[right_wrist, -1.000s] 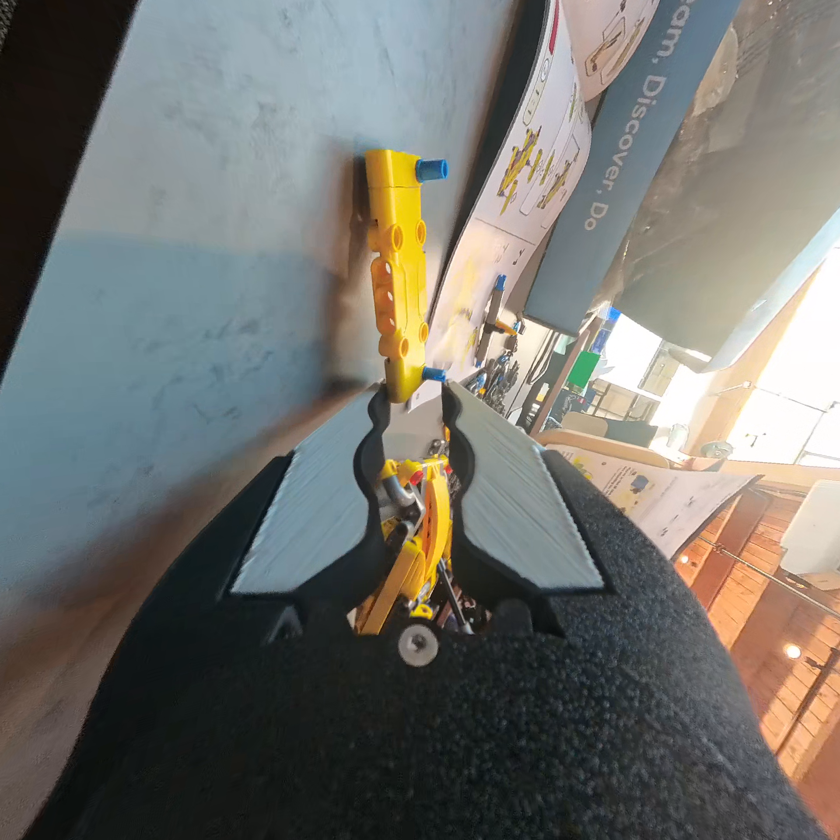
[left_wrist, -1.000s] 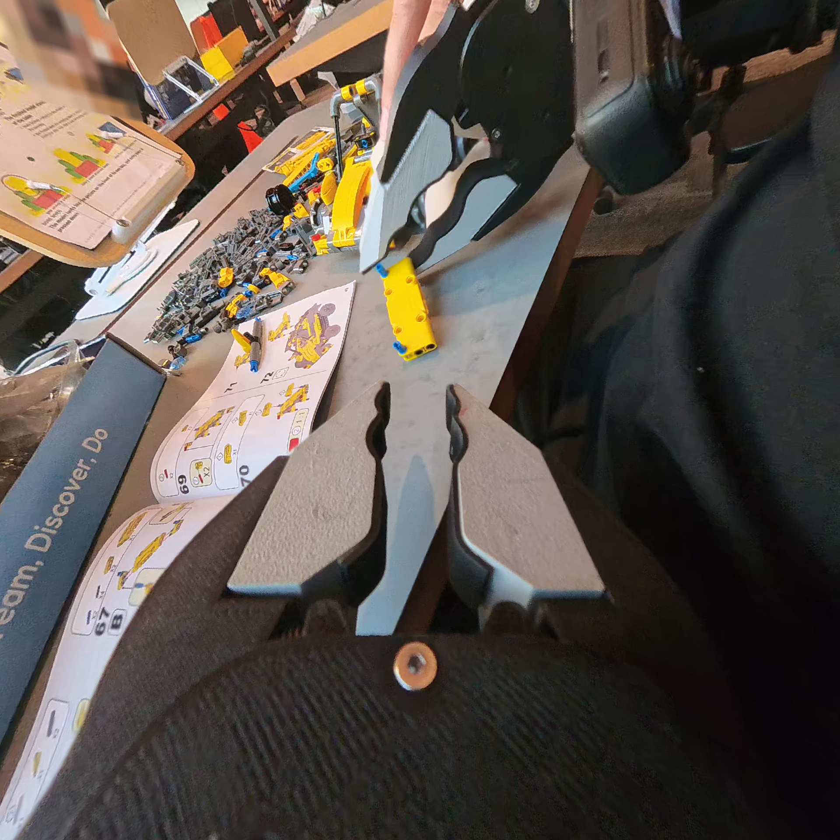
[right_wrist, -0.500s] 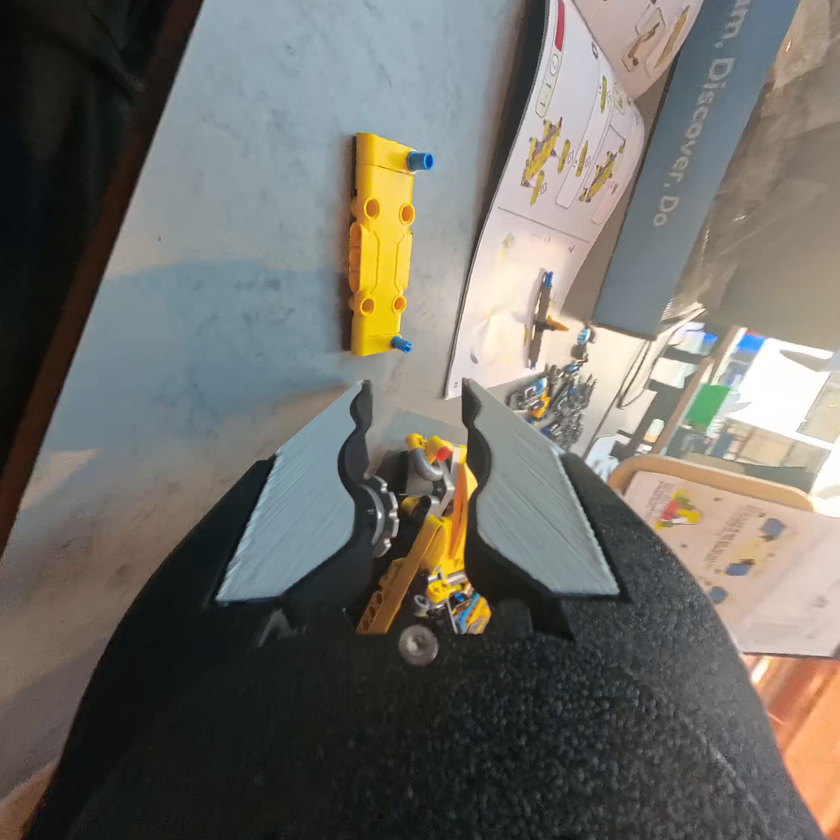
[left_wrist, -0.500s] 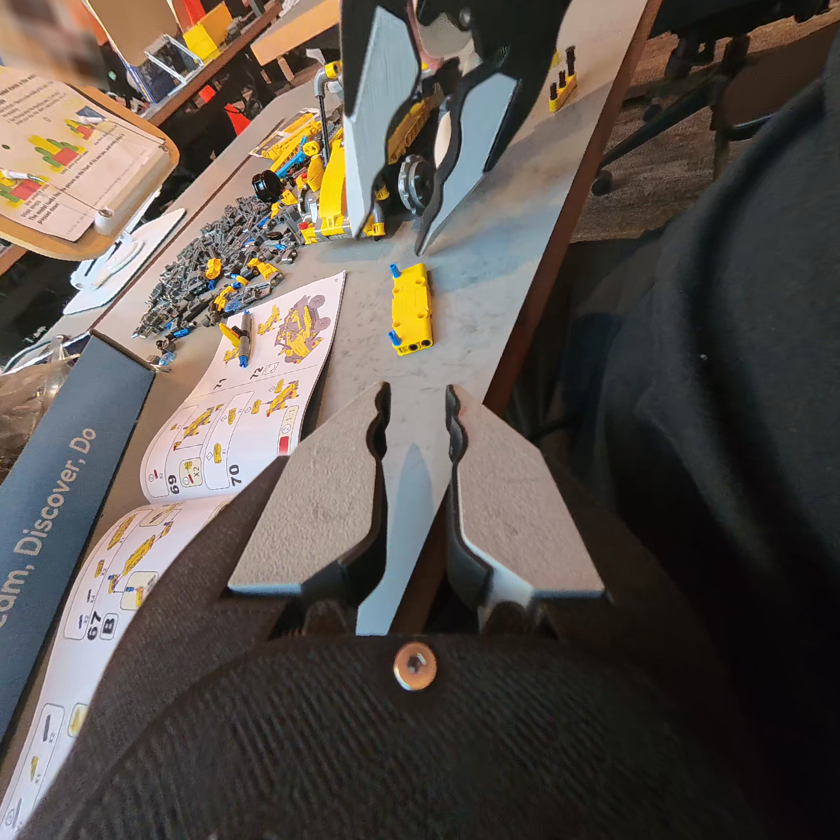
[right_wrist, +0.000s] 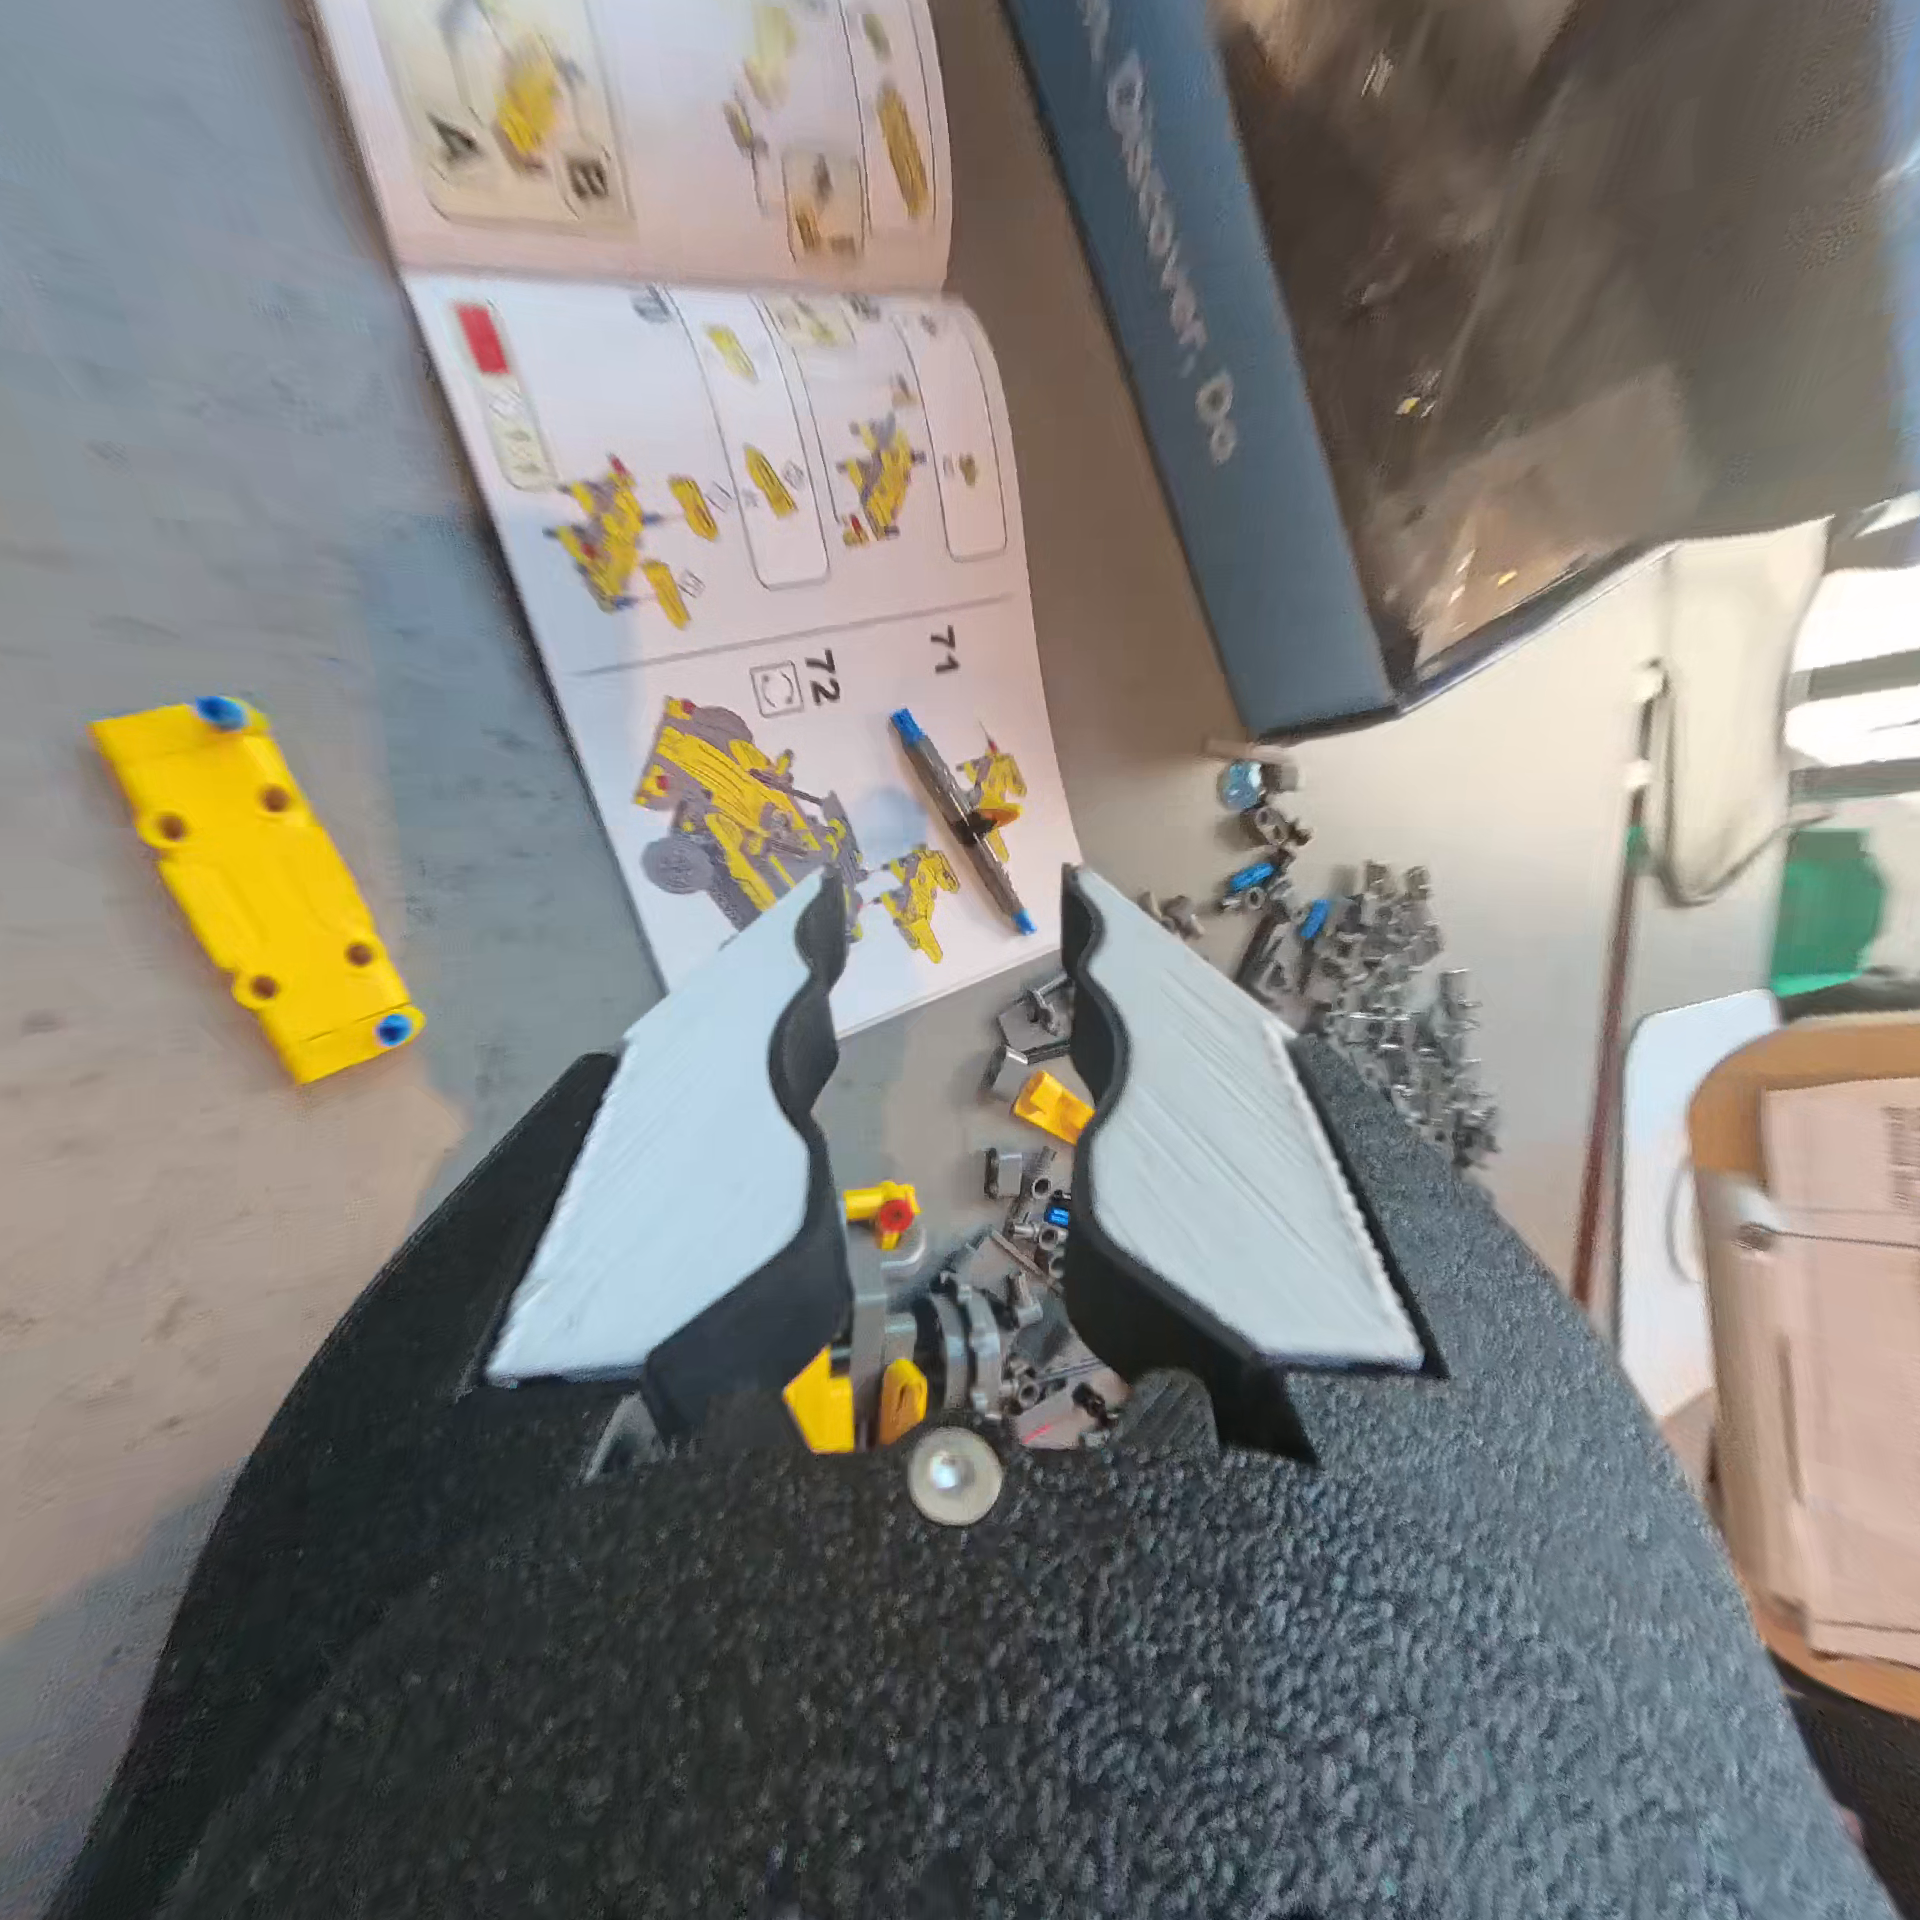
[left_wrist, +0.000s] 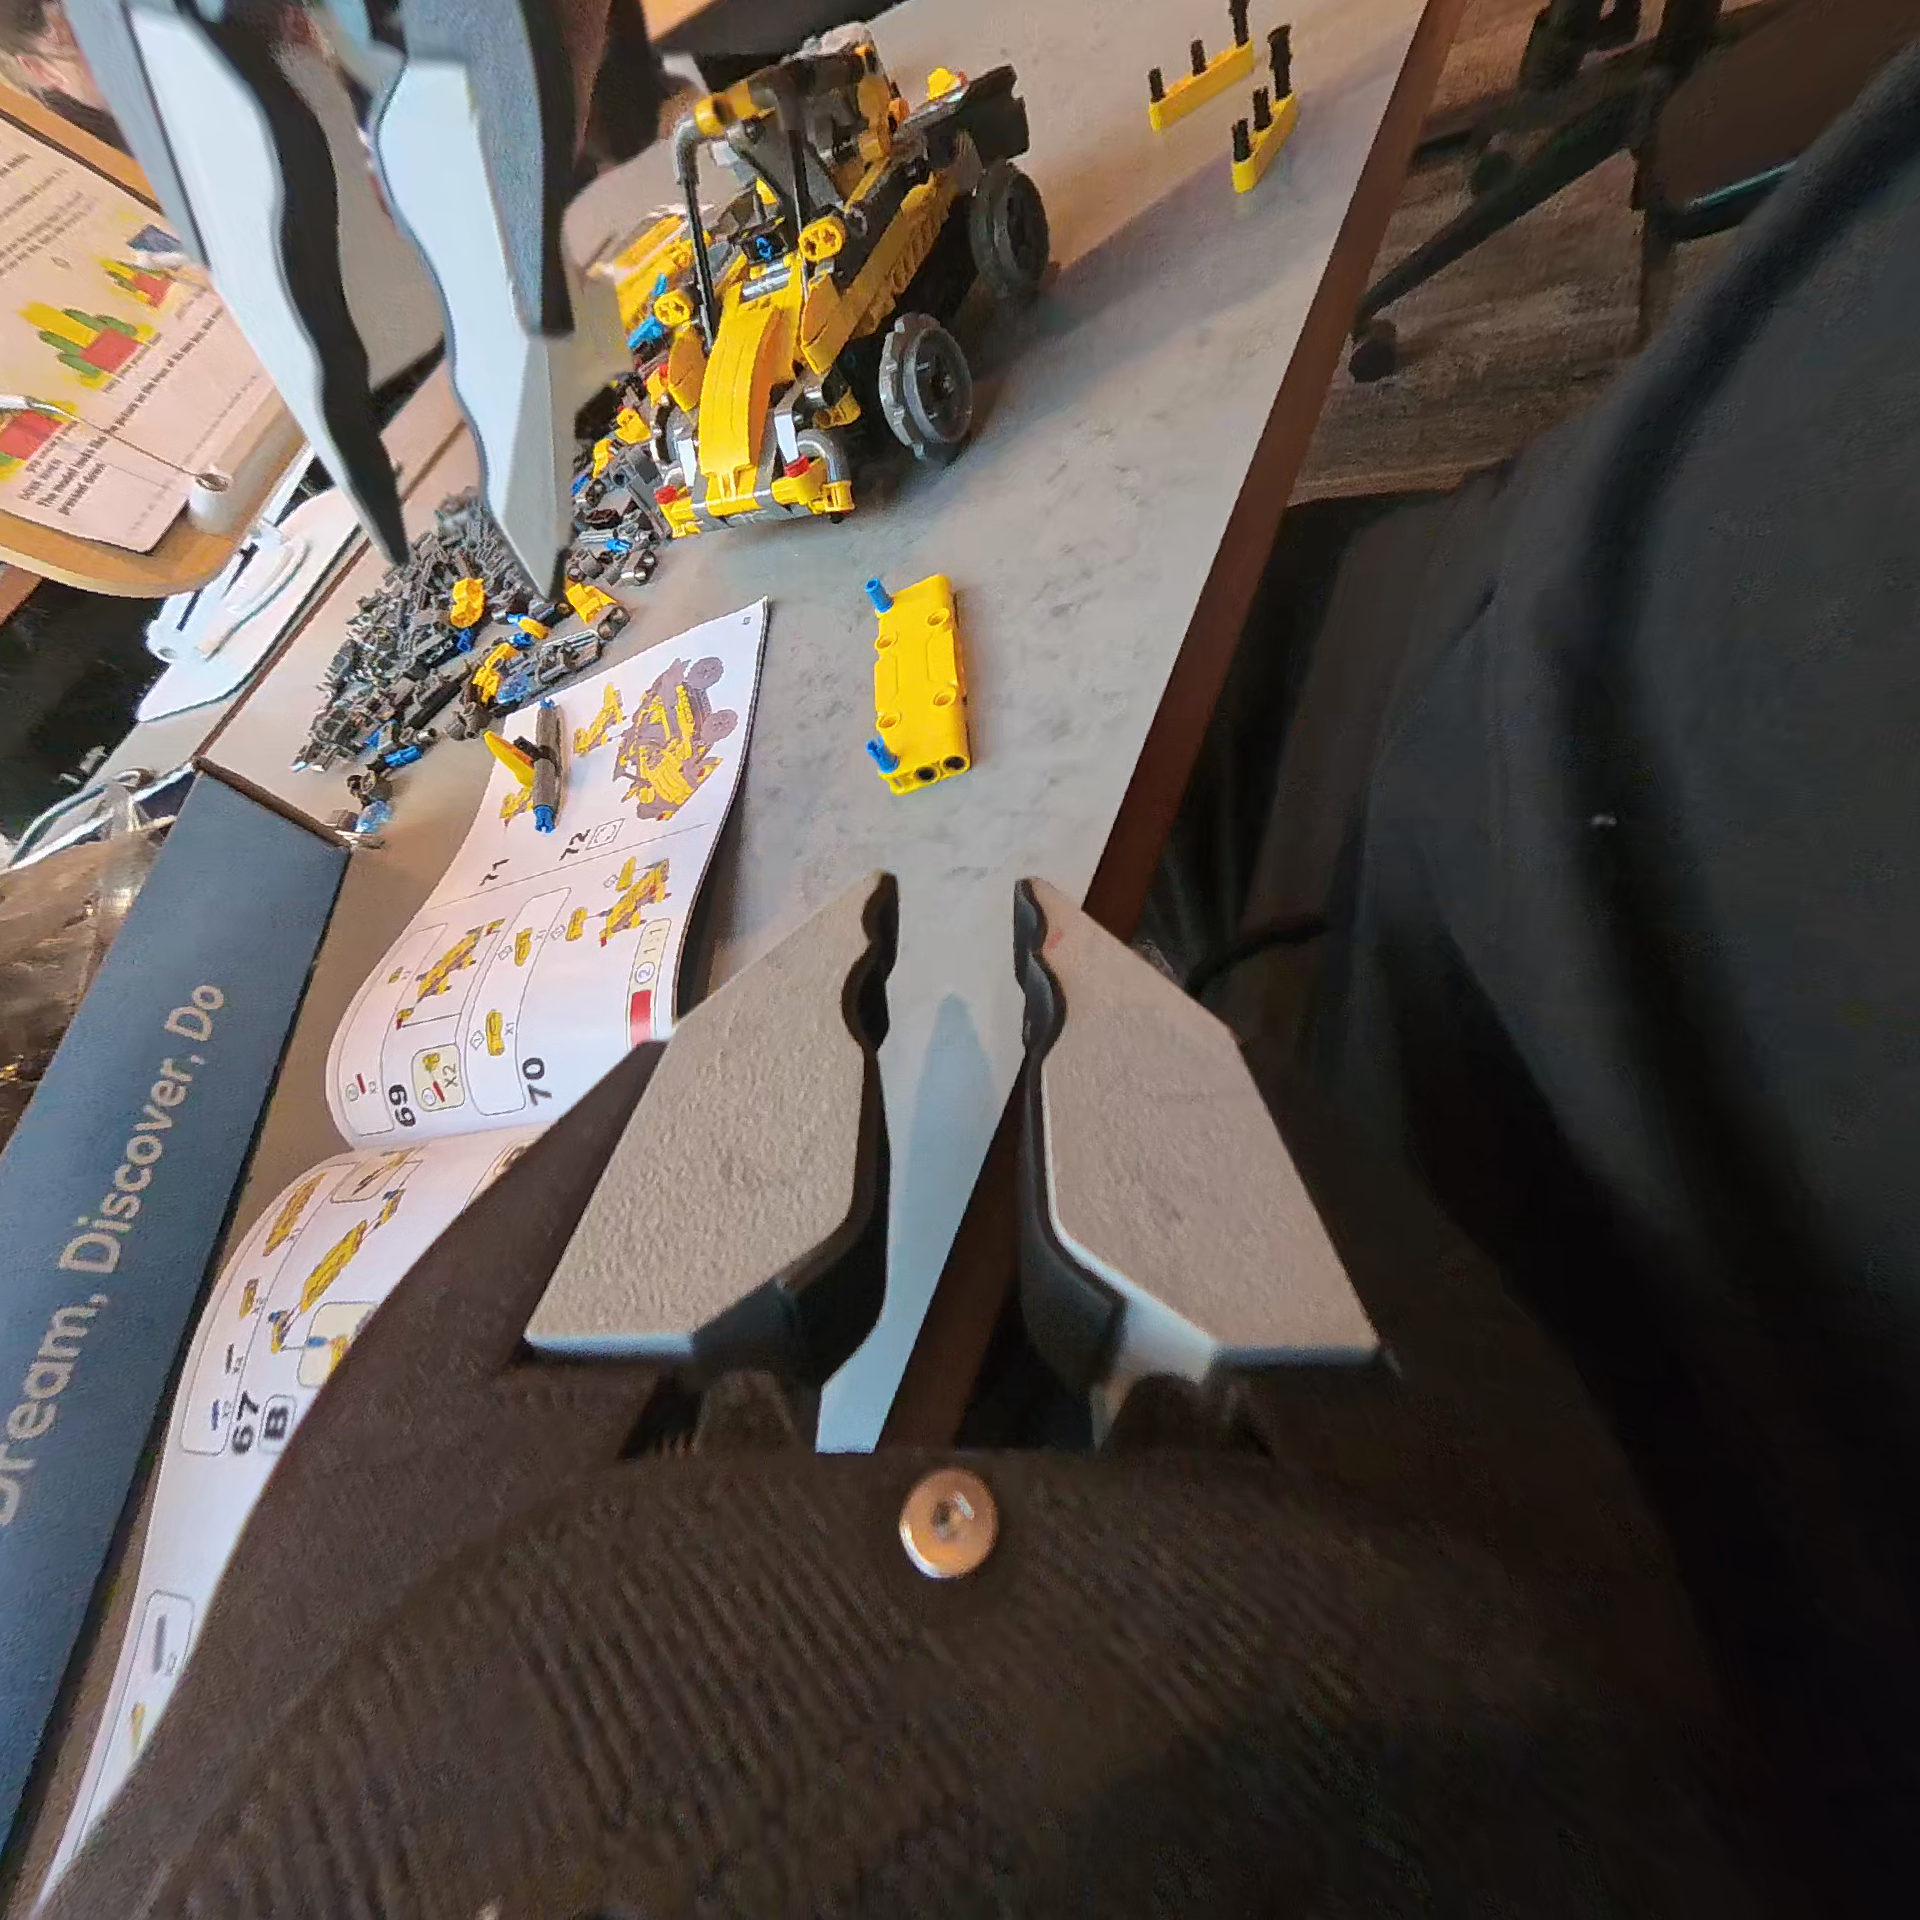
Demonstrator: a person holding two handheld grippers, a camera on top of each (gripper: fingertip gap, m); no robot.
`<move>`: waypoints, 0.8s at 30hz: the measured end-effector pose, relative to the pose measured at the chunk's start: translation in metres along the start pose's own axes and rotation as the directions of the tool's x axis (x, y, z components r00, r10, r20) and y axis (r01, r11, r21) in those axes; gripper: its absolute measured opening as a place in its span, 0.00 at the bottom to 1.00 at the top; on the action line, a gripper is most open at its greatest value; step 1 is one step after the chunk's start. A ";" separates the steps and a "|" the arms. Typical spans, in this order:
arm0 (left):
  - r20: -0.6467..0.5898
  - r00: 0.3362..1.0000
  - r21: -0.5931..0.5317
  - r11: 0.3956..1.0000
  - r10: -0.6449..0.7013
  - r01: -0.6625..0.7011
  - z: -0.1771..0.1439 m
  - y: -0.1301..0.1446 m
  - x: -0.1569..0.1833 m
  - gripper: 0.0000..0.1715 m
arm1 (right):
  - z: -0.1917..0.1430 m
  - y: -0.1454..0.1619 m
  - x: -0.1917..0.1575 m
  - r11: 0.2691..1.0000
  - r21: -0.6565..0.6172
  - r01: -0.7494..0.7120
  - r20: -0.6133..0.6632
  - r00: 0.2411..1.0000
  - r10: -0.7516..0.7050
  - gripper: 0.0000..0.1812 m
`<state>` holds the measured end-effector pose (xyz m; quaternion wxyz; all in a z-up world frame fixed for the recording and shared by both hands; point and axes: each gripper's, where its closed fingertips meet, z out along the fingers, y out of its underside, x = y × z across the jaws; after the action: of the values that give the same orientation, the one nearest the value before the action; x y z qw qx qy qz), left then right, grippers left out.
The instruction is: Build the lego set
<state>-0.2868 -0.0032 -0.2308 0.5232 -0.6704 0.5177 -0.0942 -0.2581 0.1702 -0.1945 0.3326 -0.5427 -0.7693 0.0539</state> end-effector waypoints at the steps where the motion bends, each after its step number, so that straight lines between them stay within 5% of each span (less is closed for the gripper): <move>1: 0.001 1.000 -0.006 1.000 0.000 0.000 0.000 0.001 -0.001 0.11 | 0.009 0.004 0.000 1.000 -0.029 0.002 0.044 0.999 -0.001 0.24; 11: -0.024 0.999 -0.011 1.000 -0.028 0.028 -0.001 0.006 0.000 0.08 | 0.061 0.018 0.007 0.986 -0.156 0.051 0.266 0.964 -0.008 0.22; 18: -0.045 0.998 -0.017 0.999 -0.038 0.037 0.001 0.007 0.003 0.07 | 0.073 0.019 0.006 0.984 -0.170 0.058 0.299 0.954 -0.005 0.21; 24: -0.055 0.998 -0.030 0.999 -0.031 0.030 0.004 0.009 0.007 0.07 | 0.068 0.018 0.005 0.981 -0.160 0.105 0.284 0.957 -0.056 0.06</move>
<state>-0.2864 -0.0058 -0.2422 0.4975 -0.6828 0.5229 -0.1132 -0.2833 0.2011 -0.2527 0.1748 -0.5247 -0.8317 0.0486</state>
